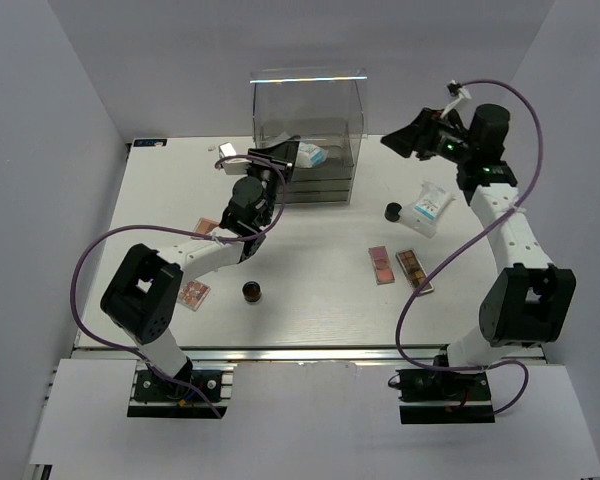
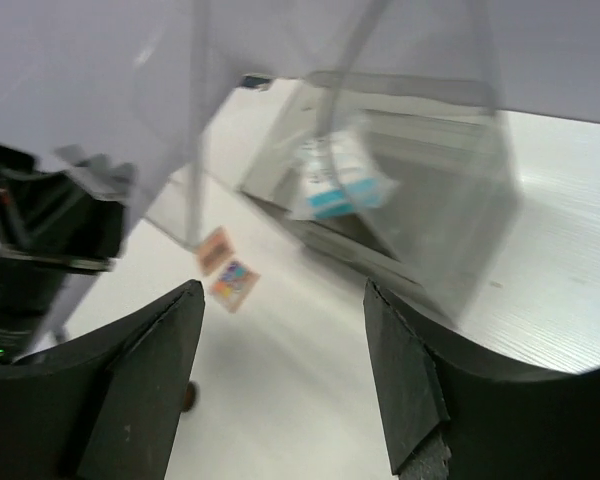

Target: Organize the makeup

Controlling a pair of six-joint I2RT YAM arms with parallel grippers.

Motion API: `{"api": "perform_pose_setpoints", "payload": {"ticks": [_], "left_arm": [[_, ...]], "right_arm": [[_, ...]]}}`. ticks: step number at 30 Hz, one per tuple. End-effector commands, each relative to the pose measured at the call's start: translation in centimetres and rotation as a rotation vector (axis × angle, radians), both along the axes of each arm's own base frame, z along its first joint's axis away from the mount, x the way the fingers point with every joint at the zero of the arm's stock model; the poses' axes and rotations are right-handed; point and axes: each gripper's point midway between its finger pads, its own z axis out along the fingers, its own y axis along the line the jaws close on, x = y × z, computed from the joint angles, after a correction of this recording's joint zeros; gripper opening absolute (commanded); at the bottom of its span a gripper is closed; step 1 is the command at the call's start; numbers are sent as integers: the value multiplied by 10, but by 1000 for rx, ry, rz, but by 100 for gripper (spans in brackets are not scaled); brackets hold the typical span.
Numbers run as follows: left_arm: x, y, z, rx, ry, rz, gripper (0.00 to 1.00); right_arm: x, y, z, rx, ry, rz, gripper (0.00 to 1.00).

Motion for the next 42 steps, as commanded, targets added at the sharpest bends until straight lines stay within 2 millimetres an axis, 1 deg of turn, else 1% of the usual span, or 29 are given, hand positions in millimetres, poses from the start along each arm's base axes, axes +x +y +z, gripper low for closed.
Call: {"api": "perform_pose_setpoints", "payload": {"ticks": [1, 3, 4, 5, 7, 8, 9, 11, 12, 13, 14, 15, 16, 17, 19, 20, 21, 23, 24, 26, 27, 29, 30, 31, 34, 36, 38, 39, 42], "left_arm": [[-15, 7, 63, -63, -132, -17, 33], [-16, 5, 66, -59, -137, -26, 33], [-16, 4, 67, -56, -137, -30, 33], [-16, 4, 69, -55, -140, -31, 33], [-17, 5, 74, -60, -150, -30, 33], [-17, 7, 77, -62, -156, -28, 33], [-18, 7, 79, -65, -159, -27, 33], [-20, 9, 85, -71, -168, -23, 33], [-21, 10, 88, -71, -171, -23, 33], [-20, 11, 89, -70, -171, -19, 33], [-21, 11, 91, -73, -175, -19, 33], [-21, 12, 94, -74, -181, -18, 33], [-21, 13, 94, -74, -181, -17, 34], [-21, 14, 96, -73, -181, -15, 34], [-20, 15, 98, -73, -185, -11, 34], [-20, 16, 98, -72, -184, -9, 34], [-20, 17, 100, -73, -187, -7, 35], [-19, 17, 99, -73, -184, -5, 35], [-19, 18, 100, -72, -185, -1, 35], [-18, 19, 102, -72, -185, 0, 35], [-18, 19, 102, -70, -185, -1, 35], [-17, 18, 104, -65, -184, -1, 35], [-17, 18, 105, -64, -185, -2, 35], [-17, 17, 106, -59, -183, -2, 35], [-15, 15, 106, -45, -177, -6, 35], [-14, 13, 106, -43, -176, -9, 35], [-14, 13, 106, -47, -175, -11, 35], [-14, 14, 107, -56, -178, -11, 35], [-14, 15, 105, -64, -174, -8, 35]], "right_arm": [[-7, -52, -6, -121, -71, -84, 71], [-9, -67, -17, -164, -65, -101, 72], [-11, -76, -31, -222, -63, -107, 72], [-11, -85, -37, -261, -66, -127, 72], [-6, -106, -65, -341, -1, -217, 72], [-6, -114, -85, -389, 49, -234, 71], [-2, -129, -99, -429, 98, -314, 71], [1, -141, -124, -424, 215, -400, 71], [5, -156, -134, -443, 266, -491, 70], [7, -163, -149, -437, 328, -543, 70], [8, -167, -156, -403, 388, -593, 71], [10, -176, -163, -407, 428, -651, 71], [13, -180, -177, -402, 475, -682, 72], [15, -185, -181, -374, 510, -728, 71], [18, -191, -198, -360, 566, -763, 71], [21, -196, -201, -359, 579, -790, 71], [24, -197, -214, -358, 618, -798, 71], [29, -201, -219, -358, 635, -816, 71], [31, -202, -229, -362, 657, -820, 71], [35, -205, -237, -368, 668, -830, 71], [37, -207, -247, -374, 685, -831, 71], [40, -213, -256, -373, 699, -841, 70], [42, -216, -265, -374, 716, -845, 69], [45, -221, -269, -369, 720, -852, 69], [51, -225, -284, -356, 735, -830, 68], [52, -226, -294, -349, 750, -812, 67], [55, -226, -299, -353, 745, -798, 65], [55, -227, -305, -348, 755, -794, 62], [59, -227, -307, -316, 744, -754, 33]]}}
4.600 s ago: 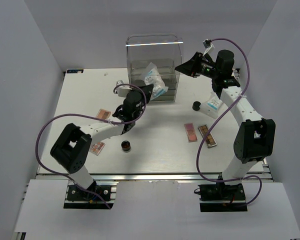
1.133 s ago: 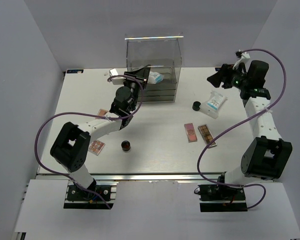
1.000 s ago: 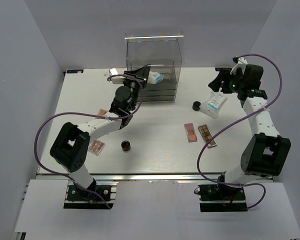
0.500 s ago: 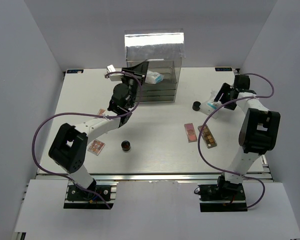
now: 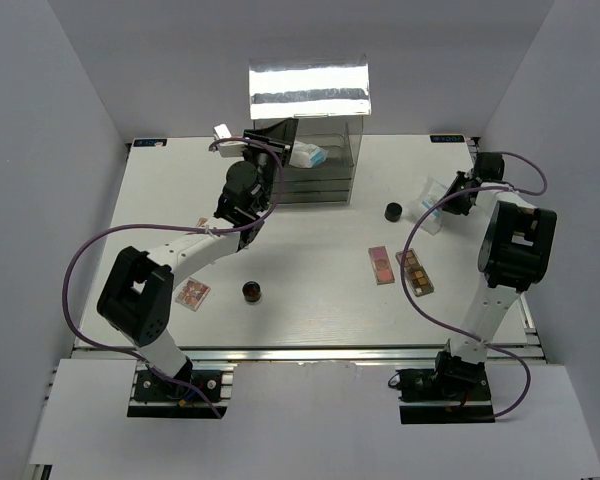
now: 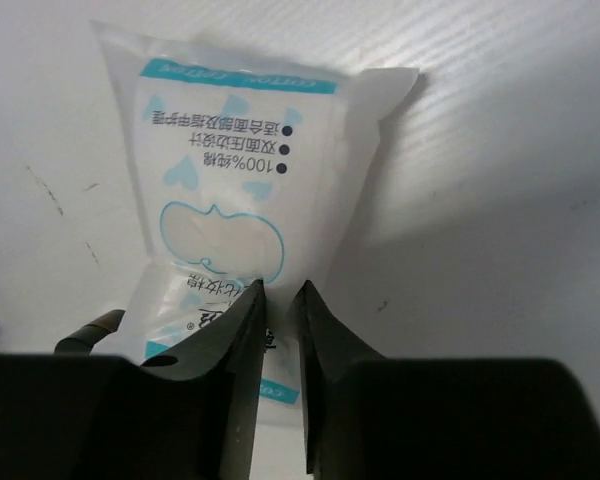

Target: Organize the makeup

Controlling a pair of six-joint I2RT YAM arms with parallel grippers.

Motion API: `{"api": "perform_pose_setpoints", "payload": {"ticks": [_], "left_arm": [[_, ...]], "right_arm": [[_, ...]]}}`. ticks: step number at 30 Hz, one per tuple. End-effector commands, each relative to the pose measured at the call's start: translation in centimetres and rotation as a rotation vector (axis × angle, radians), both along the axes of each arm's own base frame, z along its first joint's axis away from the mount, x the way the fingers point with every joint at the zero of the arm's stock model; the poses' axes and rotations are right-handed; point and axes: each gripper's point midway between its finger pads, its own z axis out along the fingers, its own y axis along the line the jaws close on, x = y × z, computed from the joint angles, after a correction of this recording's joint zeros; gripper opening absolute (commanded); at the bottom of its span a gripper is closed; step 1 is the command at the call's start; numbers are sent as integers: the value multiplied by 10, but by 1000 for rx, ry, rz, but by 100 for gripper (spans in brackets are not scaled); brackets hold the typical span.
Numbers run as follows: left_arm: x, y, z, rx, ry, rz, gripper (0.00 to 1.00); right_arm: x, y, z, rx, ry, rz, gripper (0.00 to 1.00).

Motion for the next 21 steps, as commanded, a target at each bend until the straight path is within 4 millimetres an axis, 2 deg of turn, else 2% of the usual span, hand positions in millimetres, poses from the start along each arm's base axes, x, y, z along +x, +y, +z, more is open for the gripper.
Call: {"api": "perform_pose_setpoints", "payload": {"ticks": [1, 5, 6, 7, 8, 9, 10, 13, 14, 15, 17, 18, 19, 20, 21], "left_arm": [[-19, 12, 53, -63, -99, -10, 35], [-18, 12, 54, -69, -98, -11, 35], [-18, 12, 56, -70, -100, -12, 35], [-17, 12, 57, -73, -101, -13, 35], [-17, 11, 58, -75, -103, -17, 35], [-17, 10, 57, -74, -102, -17, 35], [-17, 11, 61, -80, -108, -18, 35], [-17, 10, 65, -85, -111, -19, 35], [-17, 10, 66, -88, -112, -19, 36], [-16, 10, 68, -92, -112, -19, 36], [-15, 10, 69, -96, -113, -21, 35], [-15, 9, 71, -102, -110, -25, 36], [-15, 9, 71, -103, -109, -26, 36], [-15, 8, 73, -108, -111, -29, 36], [-14, 8, 73, -108, -105, -30, 36]], "right_arm": [[13, -12, -1, 7, -39, 11, 19], [17, -17, 28, 27, -125, 54, 1], [22, -21, 49, 9, -191, 67, 0], [23, -20, 61, 0, -229, 83, 0], [20, -14, 67, 12, -258, 121, 0], [21, -11, 92, -15, -332, 167, 0], [19, -4, 103, -9, -363, 208, 0], [5, 29, 142, 4, -492, 418, 0], [-4, 48, 153, 38, -538, 526, 0], [-15, 63, 164, 2, -590, 626, 0], [-35, 92, 176, -13, -668, 806, 0], [-48, 113, 191, -44, -728, 904, 0], [-61, 128, 188, -53, -747, 978, 0], [-74, 140, 197, -125, -809, 1081, 0], [-85, 163, 198, -143, -838, 1170, 0]]}}
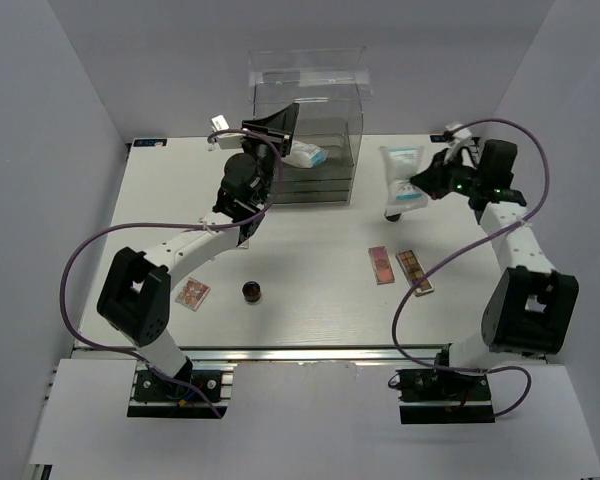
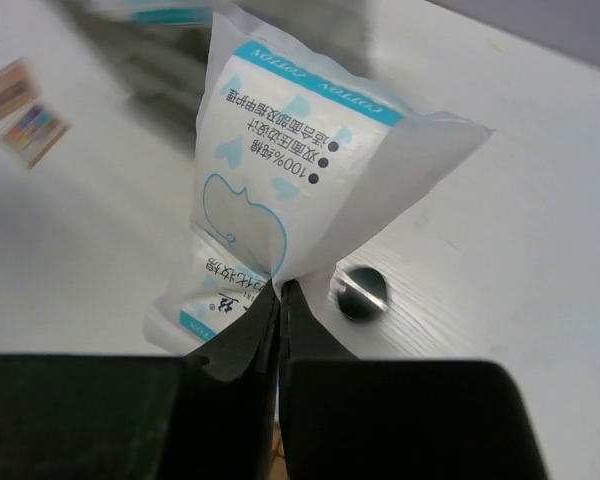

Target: Organize the makeup

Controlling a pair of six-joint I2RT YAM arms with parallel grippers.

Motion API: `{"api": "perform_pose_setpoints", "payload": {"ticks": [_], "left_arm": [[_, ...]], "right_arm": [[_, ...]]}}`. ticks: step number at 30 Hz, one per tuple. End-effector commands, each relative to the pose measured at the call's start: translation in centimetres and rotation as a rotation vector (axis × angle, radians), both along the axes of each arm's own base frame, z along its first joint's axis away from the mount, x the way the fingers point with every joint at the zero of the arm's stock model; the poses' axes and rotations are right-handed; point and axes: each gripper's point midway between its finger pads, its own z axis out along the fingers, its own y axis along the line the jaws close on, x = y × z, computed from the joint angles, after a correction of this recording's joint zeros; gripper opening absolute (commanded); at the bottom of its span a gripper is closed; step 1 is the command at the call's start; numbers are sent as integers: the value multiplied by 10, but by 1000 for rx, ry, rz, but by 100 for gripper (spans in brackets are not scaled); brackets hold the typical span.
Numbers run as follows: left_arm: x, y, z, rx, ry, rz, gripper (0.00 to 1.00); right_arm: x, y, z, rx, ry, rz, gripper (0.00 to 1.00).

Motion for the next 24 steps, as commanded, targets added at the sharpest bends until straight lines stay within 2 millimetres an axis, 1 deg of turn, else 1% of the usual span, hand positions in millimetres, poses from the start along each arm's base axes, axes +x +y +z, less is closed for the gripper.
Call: {"api": "perform_pose_setpoints", "payload": {"ticks": [1, 2, 3, 5, 6, 8, 9, 11, 12, 13, 14, 15, 16, 17, 18, 19, 20, 21, 22, 23, 24], "left_arm": [[-13, 8, 45, -61, -75, -16, 36], [-14, 9, 47, -63, -74, -17, 36], [-12, 10, 47, -66, -71, -14, 36], [-12, 11, 48, -72, -69, -12, 36], [-12, 10, 48, -75, -65, -14, 36], [-13, 11, 49, -79, -66, -15, 36], [-12, 10, 48, -81, -63, -17, 36], [-12, 11, 48, -86, -62, -19, 36], [-13, 10, 49, -90, -61, -23, 36], [-13, 10, 48, -91, -59, -23, 36], [-12, 11, 48, -92, -59, -22, 36], [-13, 11, 50, -94, -61, -23, 36], [-13, 11, 50, -94, -61, -21, 36], [-14, 11, 50, -94, -61, -23, 36], [-13, 12, 50, -94, -60, -21, 36], [-14, 11, 51, -94, -61, -23, 36], [-14, 11, 49, -94, -57, -22, 36], [-14, 11, 49, -95, -57, -22, 36], [-13, 12, 50, -96, -58, -21, 36], [-14, 11, 51, -99, -60, -23, 36], [-13, 11, 50, -98, -59, -23, 36]], "right_arm": [[-46, 71, 15, -141, -261, 399, 0], [-47, 77, 16, -210, -327, 428, 0], [-58, 102, 24, -233, -388, 492, 0], [-55, 115, 29, -285, -455, 498, 0], [-55, 131, 39, -305, -532, 529, 0], [-45, 143, 48, -350, -597, 518, 0], [-45, 159, 57, -363, -663, 540, 0], [-31, 168, 63, -398, -705, 501, 0], [-25, 182, 77, -410, -762, 475, 0], [-22, 188, 81, -416, -782, 464, 0], [-19, 200, 83, -417, -803, 465, 0], [-15, 206, 88, -420, -828, 446, 0], [-8, 209, 99, -430, -877, 405, 0], [-5, 218, 97, -430, -887, 402, 0], [-1, 223, 106, -427, -915, 381, 0], [10, 224, 108, -446, -934, 339, 0], [12, 231, 113, -446, -952, 320, 0], [17, 232, 123, -446, -978, 292, 0], [25, 229, 134, -461, -1007, 229, 0], [32, 232, 131, -475, -1009, 208, 0], [38, 232, 135, -483, -1020, 179, 0]]}}
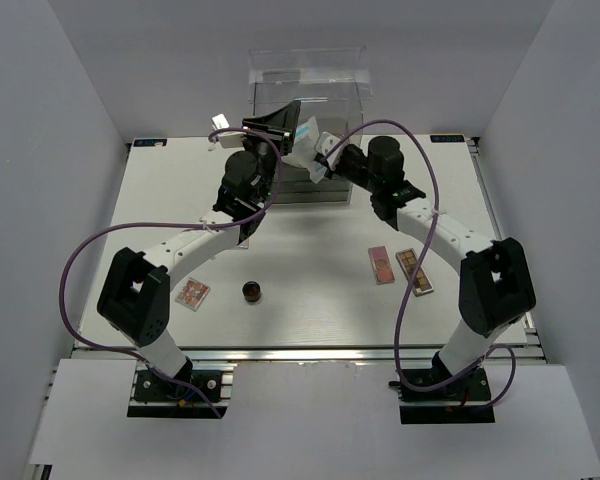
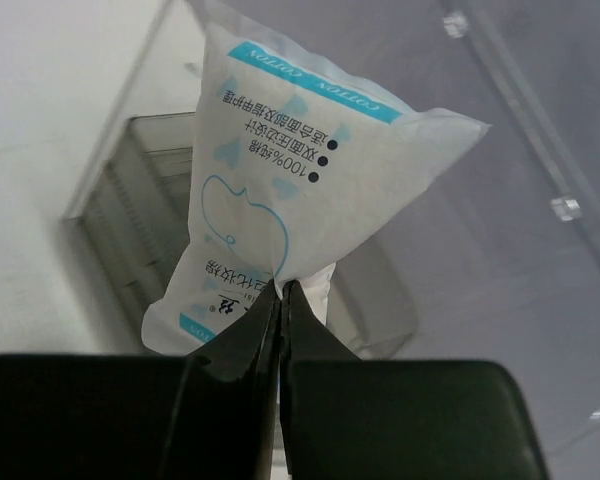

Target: Organize the makeup

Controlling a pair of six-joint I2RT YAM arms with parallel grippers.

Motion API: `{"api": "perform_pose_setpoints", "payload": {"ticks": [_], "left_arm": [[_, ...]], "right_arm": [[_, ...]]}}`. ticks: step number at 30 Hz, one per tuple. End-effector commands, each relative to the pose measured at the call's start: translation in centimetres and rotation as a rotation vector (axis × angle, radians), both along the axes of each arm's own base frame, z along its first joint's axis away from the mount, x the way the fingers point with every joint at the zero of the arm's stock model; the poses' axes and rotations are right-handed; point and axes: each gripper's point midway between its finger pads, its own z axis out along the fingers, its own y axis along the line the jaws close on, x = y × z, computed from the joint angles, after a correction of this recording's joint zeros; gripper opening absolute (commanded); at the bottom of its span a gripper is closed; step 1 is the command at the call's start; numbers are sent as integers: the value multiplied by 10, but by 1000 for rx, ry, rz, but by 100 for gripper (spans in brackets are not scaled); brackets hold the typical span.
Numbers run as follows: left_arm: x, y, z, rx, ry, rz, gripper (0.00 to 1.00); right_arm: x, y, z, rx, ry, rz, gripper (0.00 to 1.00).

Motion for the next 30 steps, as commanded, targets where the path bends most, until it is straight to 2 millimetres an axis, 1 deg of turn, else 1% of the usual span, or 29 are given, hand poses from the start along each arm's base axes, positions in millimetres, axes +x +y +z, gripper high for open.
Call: {"api": "perform_pose_setpoints", "payload": {"ticks": [1, 4, 5, 6, 9, 10, 11, 12, 13, 14, 16, 17, 18, 20, 21, 23, 24, 26, 27, 28, 29, 30], "left_arm": [[-13, 12, 40, -47, -67, 0, 36], [-13, 11, 42, -49, -71, -1, 36], [-12, 11, 42, -50, -71, -3, 36], [-12, 10, 41, -51, -69, -4, 36], [-12, 9, 41, -51, -70, -7, 36], [-11, 10, 41, -50, -70, -7, 36], [-12, 9, 41, -52, -70, -9, 36], [-11, 9, 40, -51, -69, -9, 36], [-11, 8, 39, -51, -67, -11, 36], [-11, 8, 39, -53, -67, -14, 36], [-10, 8, 38, -52, -65, -14, 36], [-10, 8, 38, -54, -66, -15, 36], [-11, 7, 37, -55, -64, -17, 36], [-11, 8, 37, -54, -64, -15, 36], [-11, 8, 37, -56, -64, -15, 36], [-11, 8, 37, -55, -62, -14, 36], [-11, 9, 37, -55, -62, -13, 36], [-11, 9, 37, -55, -64, -12, 36], [-10, 9, 36, -55, -62, -13, 36], [-10, 8, 35, -55, -61, -15, 36], [-9, 9, 35, -57, -60, -12, 36], [-10, 8, 34, -57, -59, -16, 36]], "right_arm": [[37, -17, 86, 108, -268, -197, 0], [58, -22, 91, 108, -313, -275, 0], [61, -24, 96, 104, -344, -291, 0], [64, -25, 97, 99, -360, -303, 0], [74, -25, 95, 62, -395, -328, 0], [77, -23, 88, 43, -394, -326, 0], [79, -22, 86, 28, -404, -328, 0], [81, -22, 83, 2, -417, -328, 5], [85, -21, 74, -18, -408, -328, 9], [88, -20, 70, -41, -406, -328, 21], [91, -18, 60, -58, -389, -323, 35], [92, -17, 58, -64, -383, -317, 48], [91, -15, 52, -80, -368, -305, 54], [91, -14, 49, -83, -353, -296, 65], [89, -12, 48, -83, -345, -283, 68], [85, -12, 50, -68, -324, -273, 70], [80, -11, 57, -52, -320, -256, 70], [71, -10, 56, -34, -262, -225, 70], [56, -6, 66, -17, -253, -166, 68], [49, -9, 65, -12, -224, -133, 66], [36, -9, 56, -21, -152, -73, 55], [14, -10, 65, 1, -133, 57, 47]]}}
